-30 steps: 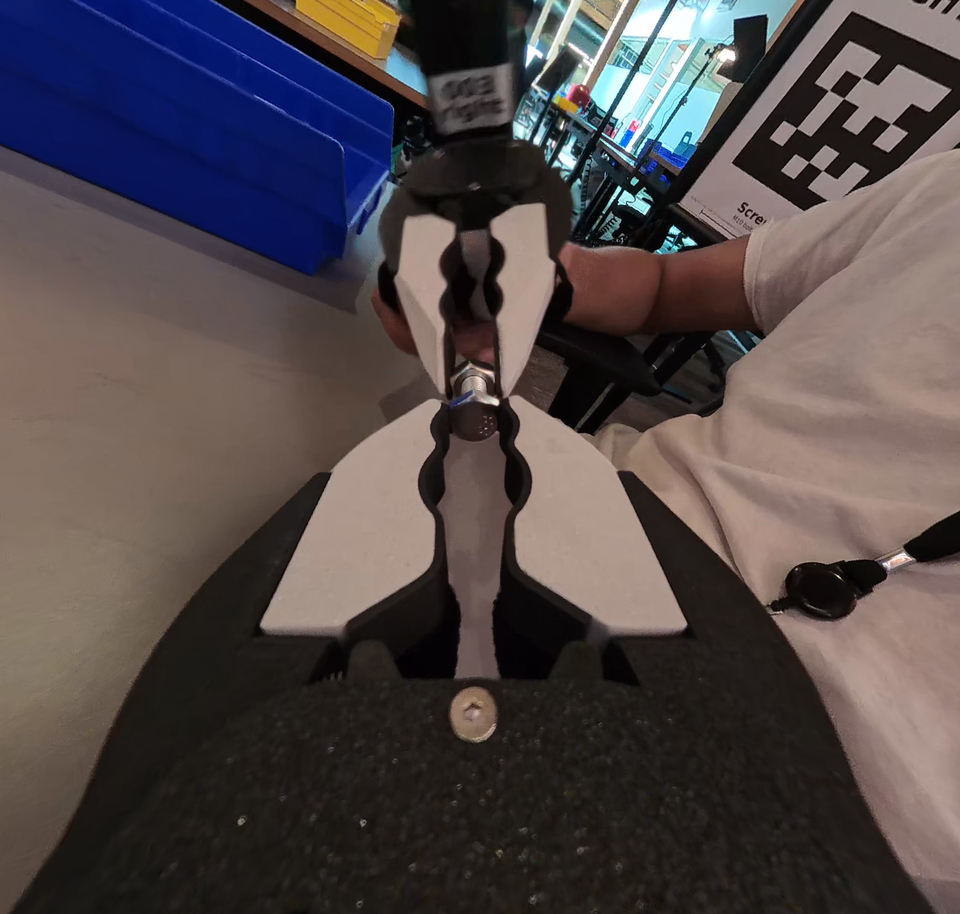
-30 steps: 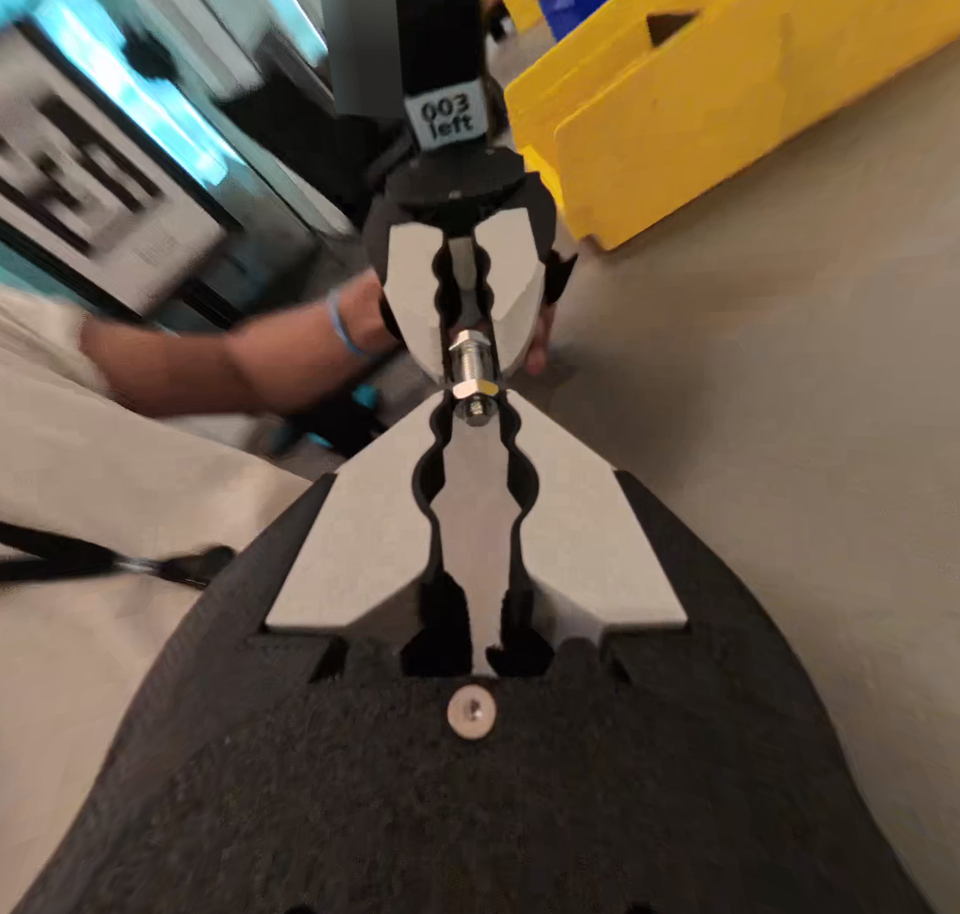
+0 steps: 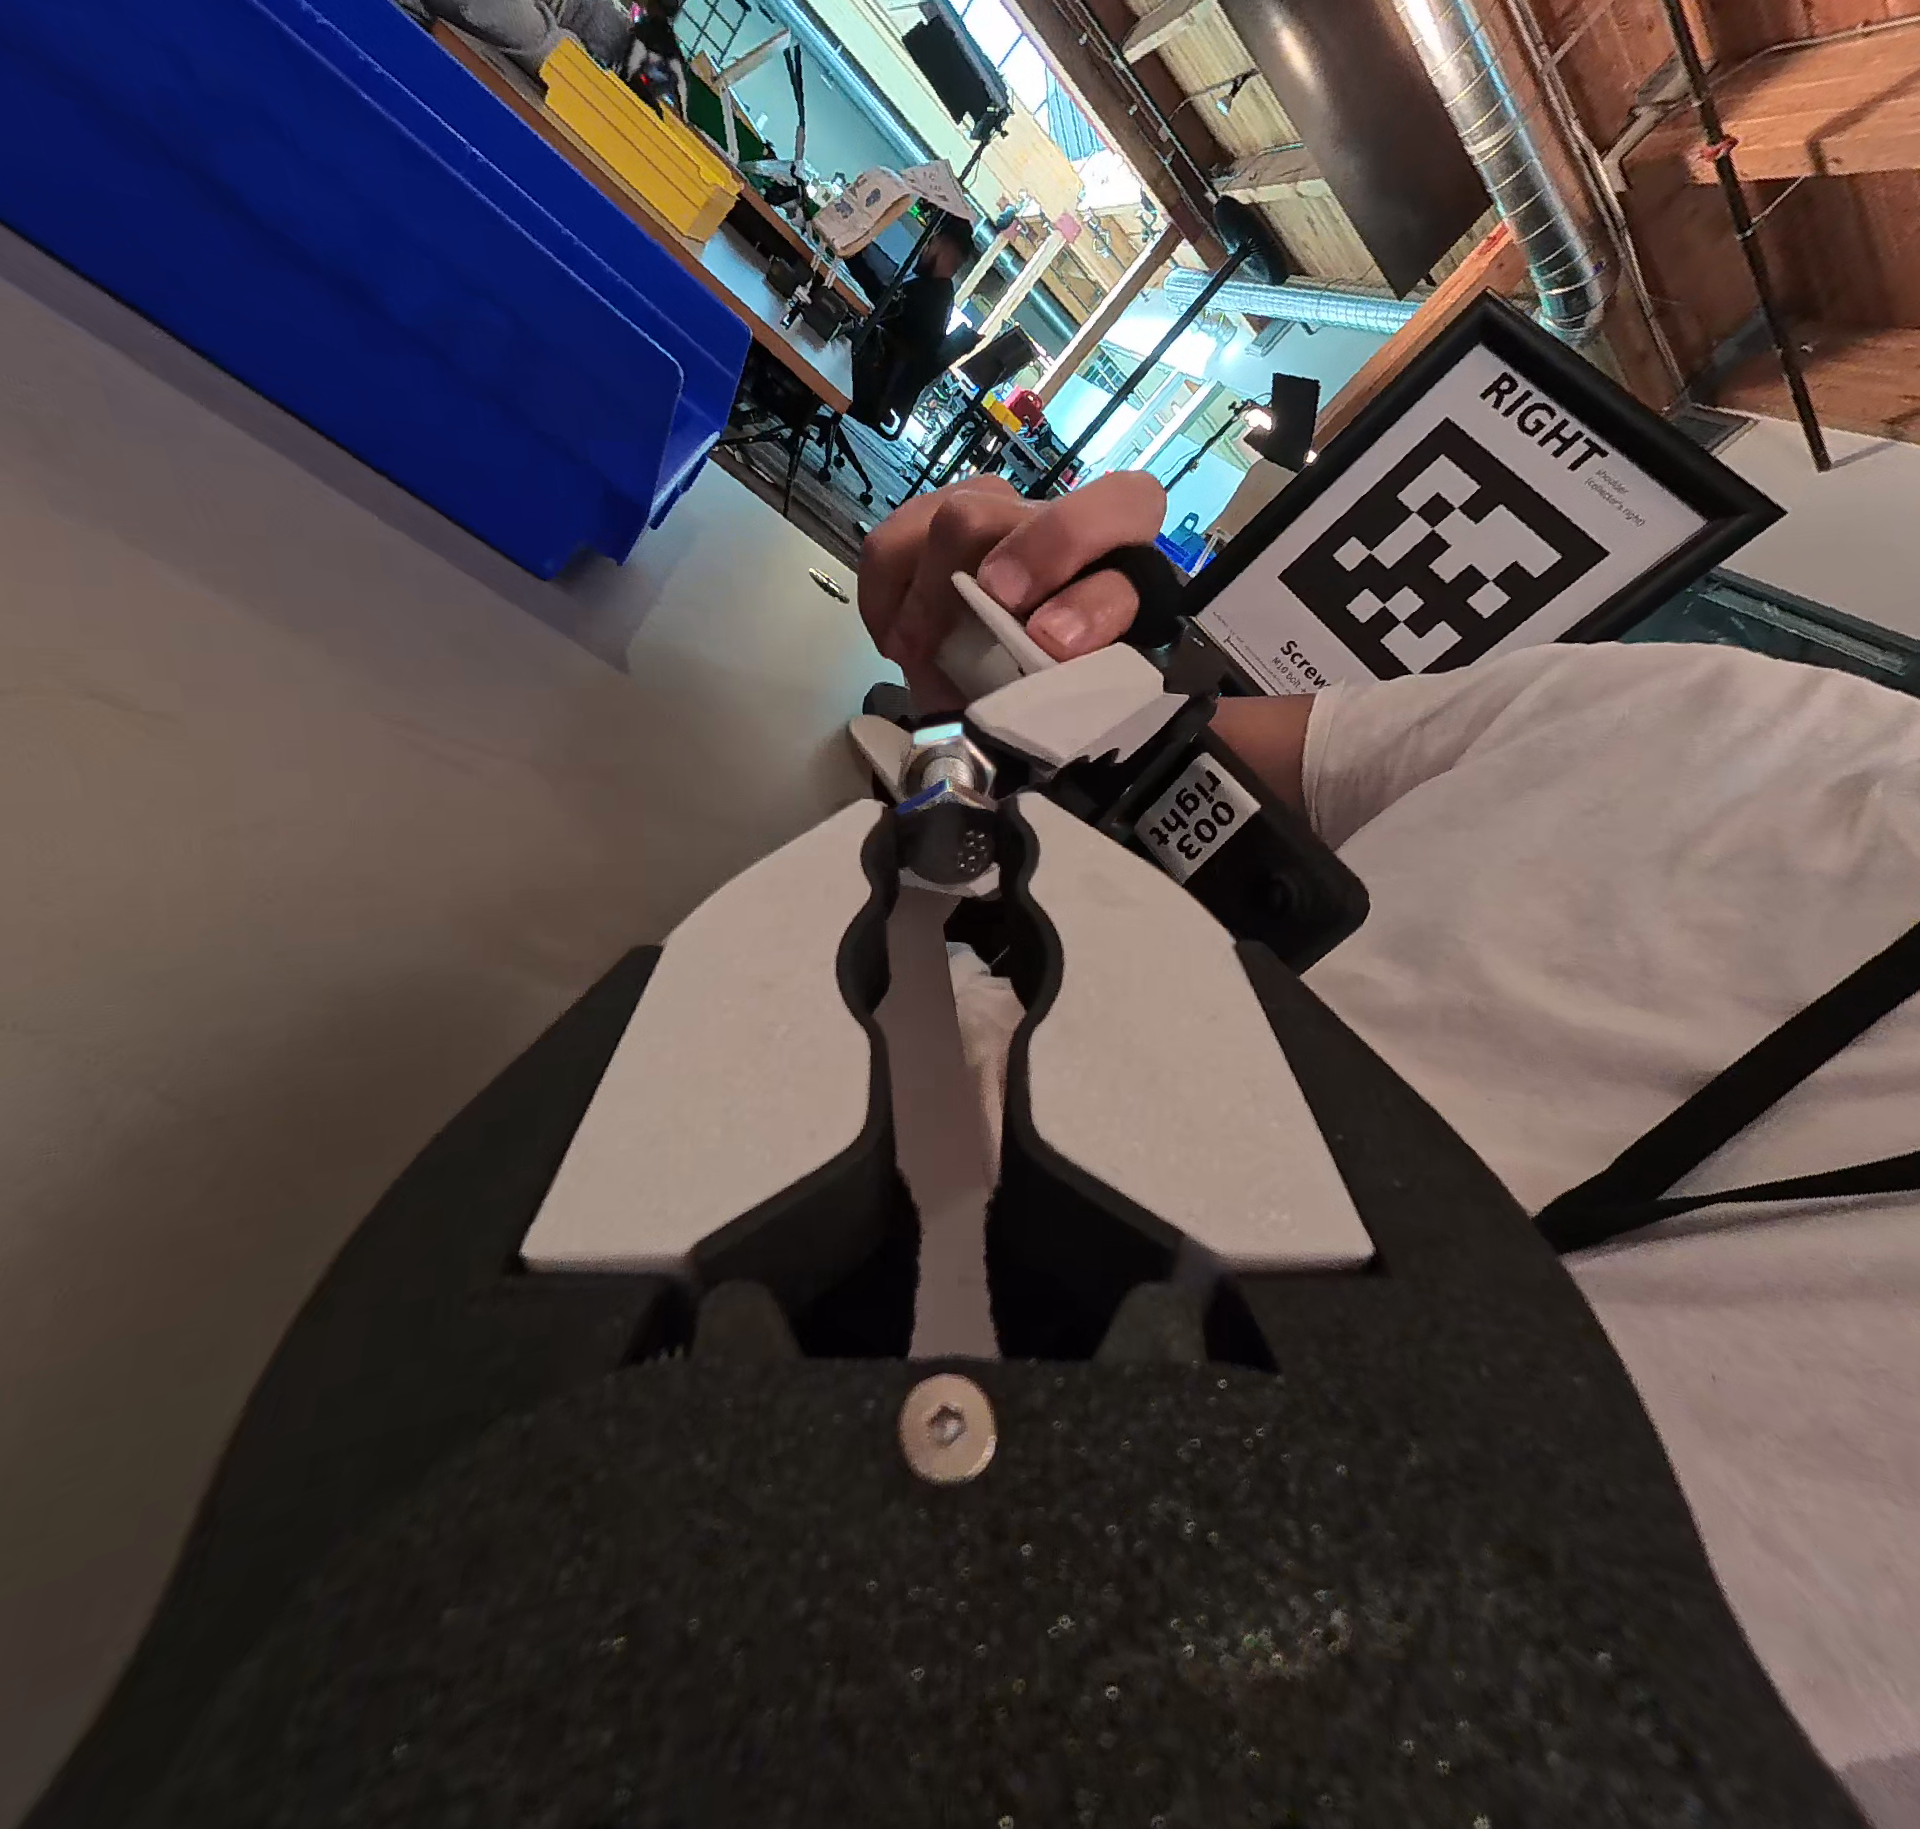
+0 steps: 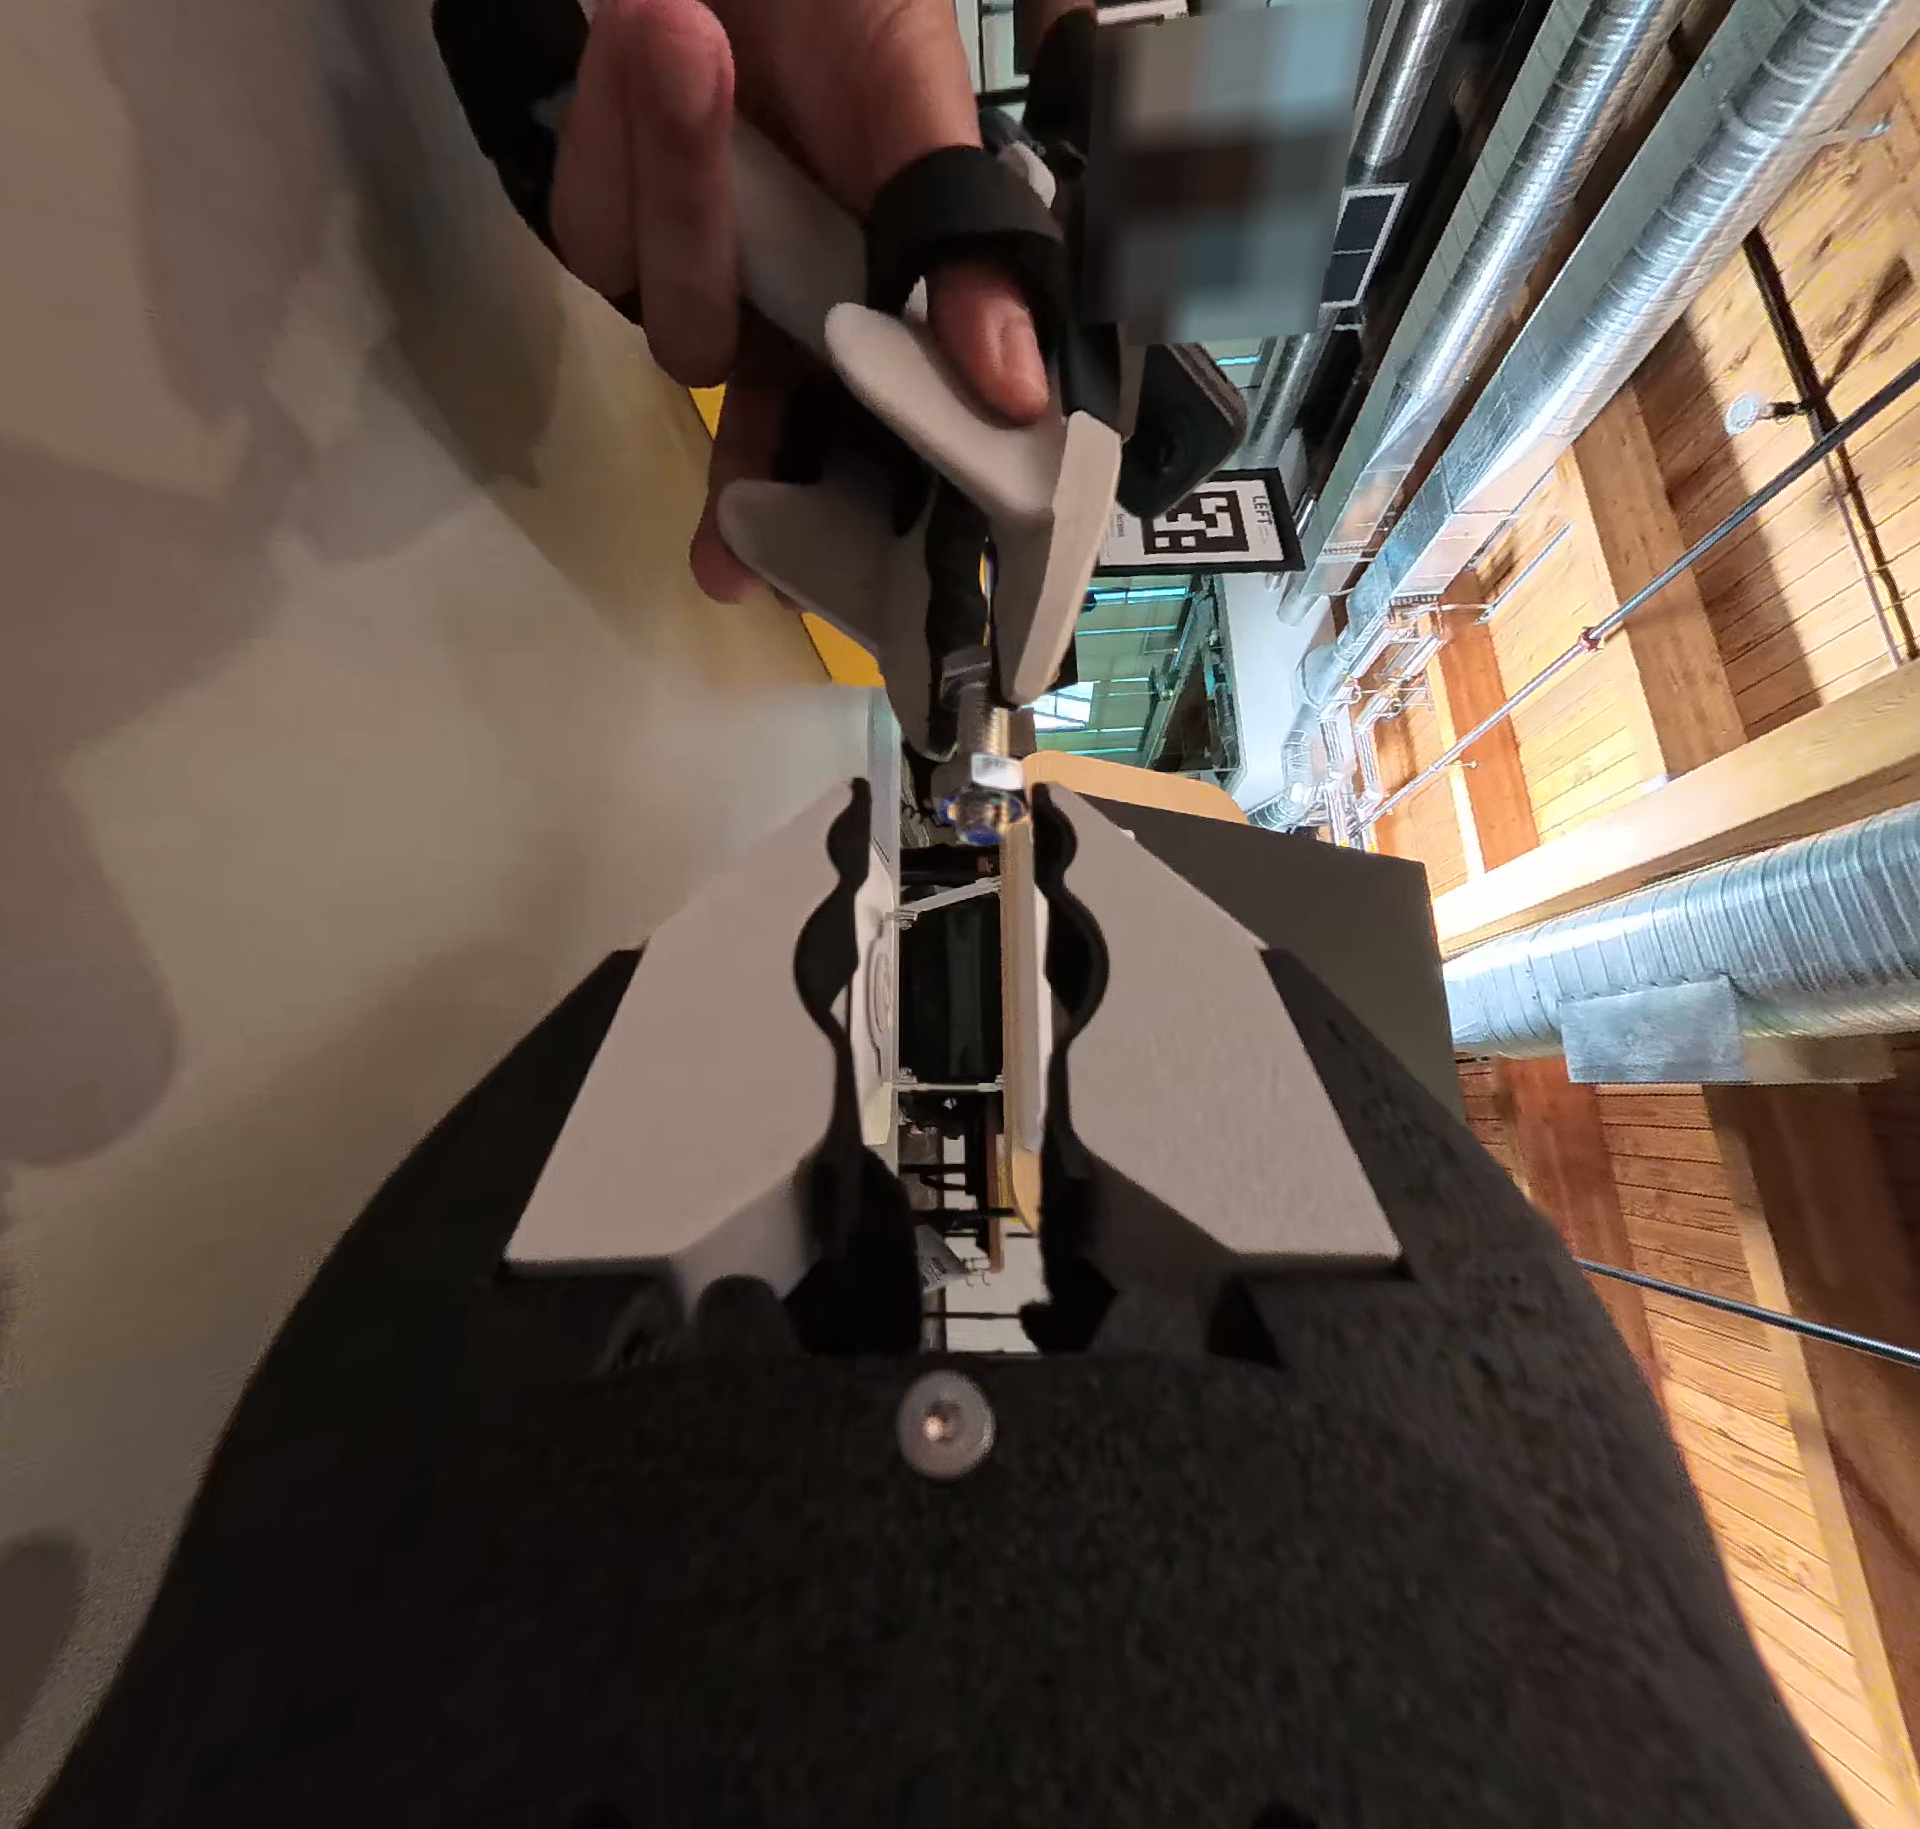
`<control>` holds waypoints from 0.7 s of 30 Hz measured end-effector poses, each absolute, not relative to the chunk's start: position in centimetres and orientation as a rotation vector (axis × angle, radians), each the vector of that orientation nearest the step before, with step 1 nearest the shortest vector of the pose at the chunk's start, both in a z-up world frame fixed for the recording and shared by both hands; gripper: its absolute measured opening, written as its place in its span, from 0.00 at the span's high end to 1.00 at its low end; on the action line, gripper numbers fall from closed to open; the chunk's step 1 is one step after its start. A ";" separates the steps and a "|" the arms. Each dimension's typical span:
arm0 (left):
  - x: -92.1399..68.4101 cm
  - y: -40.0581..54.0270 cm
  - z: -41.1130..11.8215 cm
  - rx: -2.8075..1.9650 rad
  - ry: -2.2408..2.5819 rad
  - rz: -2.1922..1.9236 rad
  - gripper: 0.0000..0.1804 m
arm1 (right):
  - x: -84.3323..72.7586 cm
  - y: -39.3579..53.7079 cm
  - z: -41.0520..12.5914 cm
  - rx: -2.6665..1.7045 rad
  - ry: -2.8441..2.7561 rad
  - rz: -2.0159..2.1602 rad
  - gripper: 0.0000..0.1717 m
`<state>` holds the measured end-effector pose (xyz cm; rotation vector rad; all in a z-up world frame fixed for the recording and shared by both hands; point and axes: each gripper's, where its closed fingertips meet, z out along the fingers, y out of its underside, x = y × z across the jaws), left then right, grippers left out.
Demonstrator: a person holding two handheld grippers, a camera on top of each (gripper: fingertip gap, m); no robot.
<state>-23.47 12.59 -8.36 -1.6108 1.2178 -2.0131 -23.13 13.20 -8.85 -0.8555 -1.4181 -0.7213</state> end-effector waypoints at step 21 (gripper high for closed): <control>-23.7 12.1 -7.5 -1.493 1.282 -1.902 0.90 | -23.5 12.0 -7.0 -1.693 -0.650 1.433 0.77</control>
